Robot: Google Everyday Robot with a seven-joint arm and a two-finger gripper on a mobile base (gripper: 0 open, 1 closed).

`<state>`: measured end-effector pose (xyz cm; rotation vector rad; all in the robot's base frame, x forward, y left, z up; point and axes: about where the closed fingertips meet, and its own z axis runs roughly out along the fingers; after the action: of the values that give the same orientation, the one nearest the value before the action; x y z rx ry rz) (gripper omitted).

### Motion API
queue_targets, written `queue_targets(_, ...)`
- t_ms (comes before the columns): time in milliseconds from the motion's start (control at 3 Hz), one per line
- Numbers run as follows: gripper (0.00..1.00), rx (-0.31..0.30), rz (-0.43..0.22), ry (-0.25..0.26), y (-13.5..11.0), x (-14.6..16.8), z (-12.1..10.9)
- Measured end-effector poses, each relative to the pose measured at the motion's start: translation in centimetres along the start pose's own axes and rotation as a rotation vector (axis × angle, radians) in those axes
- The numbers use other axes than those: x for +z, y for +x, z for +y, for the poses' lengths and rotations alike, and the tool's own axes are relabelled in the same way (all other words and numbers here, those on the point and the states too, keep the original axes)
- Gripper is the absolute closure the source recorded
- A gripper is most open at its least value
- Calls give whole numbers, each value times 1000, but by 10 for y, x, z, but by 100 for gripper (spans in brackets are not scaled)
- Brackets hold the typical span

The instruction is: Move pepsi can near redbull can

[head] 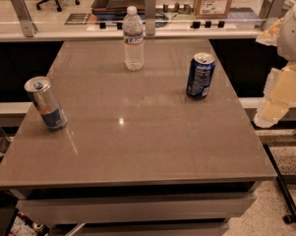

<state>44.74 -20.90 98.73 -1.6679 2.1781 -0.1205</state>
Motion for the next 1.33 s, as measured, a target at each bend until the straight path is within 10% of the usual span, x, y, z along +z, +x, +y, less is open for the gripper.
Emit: queue_targets(1333,0,330,-487,162,-11,67,-50)
